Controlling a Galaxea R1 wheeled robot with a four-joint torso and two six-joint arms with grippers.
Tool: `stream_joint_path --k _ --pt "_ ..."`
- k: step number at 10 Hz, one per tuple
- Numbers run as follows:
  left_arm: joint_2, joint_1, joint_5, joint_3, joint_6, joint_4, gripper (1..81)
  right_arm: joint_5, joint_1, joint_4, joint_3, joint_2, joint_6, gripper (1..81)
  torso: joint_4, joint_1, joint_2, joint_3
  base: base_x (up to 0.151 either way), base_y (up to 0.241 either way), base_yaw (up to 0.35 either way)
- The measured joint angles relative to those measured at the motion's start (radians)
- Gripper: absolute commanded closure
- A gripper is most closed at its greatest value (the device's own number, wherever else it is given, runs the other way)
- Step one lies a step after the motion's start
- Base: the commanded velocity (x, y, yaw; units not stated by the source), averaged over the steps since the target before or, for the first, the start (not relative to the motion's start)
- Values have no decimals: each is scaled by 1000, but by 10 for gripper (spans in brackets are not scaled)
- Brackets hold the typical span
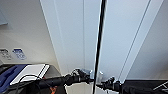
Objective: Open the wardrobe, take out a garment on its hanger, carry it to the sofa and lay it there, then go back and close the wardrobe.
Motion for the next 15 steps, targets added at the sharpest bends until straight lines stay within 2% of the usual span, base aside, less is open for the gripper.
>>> stream_joint_path --k 7,15 --pt "-119 64 -9 173 10 47 10 14 -39 -36 86 -66 -4 10 0 0 0 0 0 0 0" --pt "-209 111 -10 290 19 93 10 37 -85 -81 169 -137 -12 10 0 1 0 0 0 0 0"
